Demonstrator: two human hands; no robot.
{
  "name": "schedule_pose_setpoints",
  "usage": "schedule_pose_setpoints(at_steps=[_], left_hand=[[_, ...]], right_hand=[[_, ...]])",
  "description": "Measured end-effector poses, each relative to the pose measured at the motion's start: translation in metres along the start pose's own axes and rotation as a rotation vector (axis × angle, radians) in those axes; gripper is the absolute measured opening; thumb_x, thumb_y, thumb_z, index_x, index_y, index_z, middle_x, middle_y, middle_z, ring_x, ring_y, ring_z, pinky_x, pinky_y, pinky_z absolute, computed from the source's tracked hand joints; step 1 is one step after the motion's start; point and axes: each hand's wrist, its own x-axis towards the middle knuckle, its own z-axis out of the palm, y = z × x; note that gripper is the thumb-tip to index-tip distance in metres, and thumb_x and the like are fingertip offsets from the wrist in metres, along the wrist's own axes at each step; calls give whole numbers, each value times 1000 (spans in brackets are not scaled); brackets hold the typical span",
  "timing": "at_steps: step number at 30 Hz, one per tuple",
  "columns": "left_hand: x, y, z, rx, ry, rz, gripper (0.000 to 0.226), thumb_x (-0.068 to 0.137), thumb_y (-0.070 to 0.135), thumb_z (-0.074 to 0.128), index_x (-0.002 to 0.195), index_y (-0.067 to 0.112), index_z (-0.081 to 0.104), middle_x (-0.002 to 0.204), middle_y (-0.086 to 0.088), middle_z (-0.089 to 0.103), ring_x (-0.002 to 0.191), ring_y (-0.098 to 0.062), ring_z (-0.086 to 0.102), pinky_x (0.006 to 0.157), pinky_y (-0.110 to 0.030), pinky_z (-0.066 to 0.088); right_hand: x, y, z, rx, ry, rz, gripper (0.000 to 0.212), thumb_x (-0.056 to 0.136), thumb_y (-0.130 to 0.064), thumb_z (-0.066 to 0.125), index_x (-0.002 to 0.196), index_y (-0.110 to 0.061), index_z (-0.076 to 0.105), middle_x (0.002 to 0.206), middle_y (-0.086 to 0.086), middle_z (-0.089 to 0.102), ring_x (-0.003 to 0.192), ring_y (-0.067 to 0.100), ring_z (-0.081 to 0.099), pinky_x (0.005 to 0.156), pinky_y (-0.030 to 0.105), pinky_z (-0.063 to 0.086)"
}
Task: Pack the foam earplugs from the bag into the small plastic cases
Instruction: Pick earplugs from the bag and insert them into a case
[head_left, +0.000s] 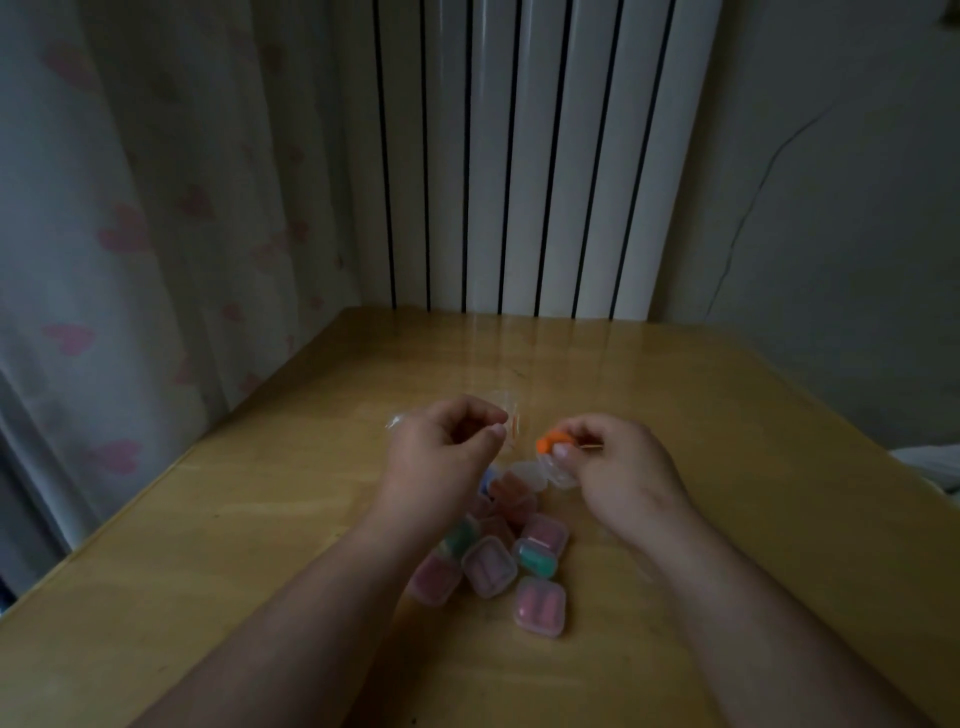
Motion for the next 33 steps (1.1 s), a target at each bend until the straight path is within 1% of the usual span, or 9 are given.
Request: schedule_pose_setpoints(at_steps=[2,4,8,13,15,17,20,25,33], left_hand=[[0,-1,-1,19,-31,9,13,90,17,69,94,29,71,86,6,70,70,2,63,57,-13,46],[-2,-1,-2,42,-88,24,20,89,17,70,104,30,71,90,5,71,72,1,65,59,-14,50],[-4,1,-2,52,-140,35,25,89,18,70,110,32,70,95,2,73,76,-6,69,61,-21,58],[-2,0,-2,-24,-113,0,9,85,13,74,93,16,72,85,-3,74,79,-23,71,71,-34,60],[0,-2,-3,-69,-72,-43,14,85,6,73,93,16,69,82,-2,71,74,-19,69,69,-31,60],[3,-2,-6,-123,-65,-81,28,87,3,69,108,21,68,90,-1,69,79,-15,69,73,-29,60],[4,-1,-10,-68,-112,-55,42,91,6,63,121,36,63,106,7,67,92,-6,69,85,-28,58],[1,-1,-10,-51,-150,50,42,90,0,63,95,41,71,115,4,67,105,-9,65,93,-34,56],[2,-3,-12,-214,-186,33,44,83,-9,66,85,34,75,104,0,74,101,-18,70,81,-28,56]], right_hand=[[-2,-3,3,312,-56,82,11,91,-12,63,92,-21,71,94,0,72,95,20,68,90,38,54],[-3,-3,8,436,-101,116,11,92,-14,63,94,-21,71,93,-1,74,95,18,70,92,43,55],[-6,-6,10,484,-140,93,13,94,-16,60,93,-20,72,89,-3,76,97,13,70,94,40,53],[-8,-7,13,526,-162,120,13,94,-16,60,99,-19,71,89,-4,76,94,11,70,87,32,54],[-7,-8,14,596,-121,156,11,94,-15,60,98,-18,70,90,-4,74,93,10,69,84,28,52],[-6,-8,12,621,-22,184,11,93,-12,61,93,-21,68,89,-6,71,91,9,66,86,29,51],[-6,-6,9,583,26,187,15,93,-7,60,105,-14,66,85,-1,69,78,9,65,74,28,54],[-9,-11,8,464,-12,142,19,92,-5,58,91,-23,59,73,5,65,57,14,59,53,28,48],[-17,-17,4,701,-115,207,18,83,6,67,87,-10,71,90,12,73,75,19,71,73,31,57]])
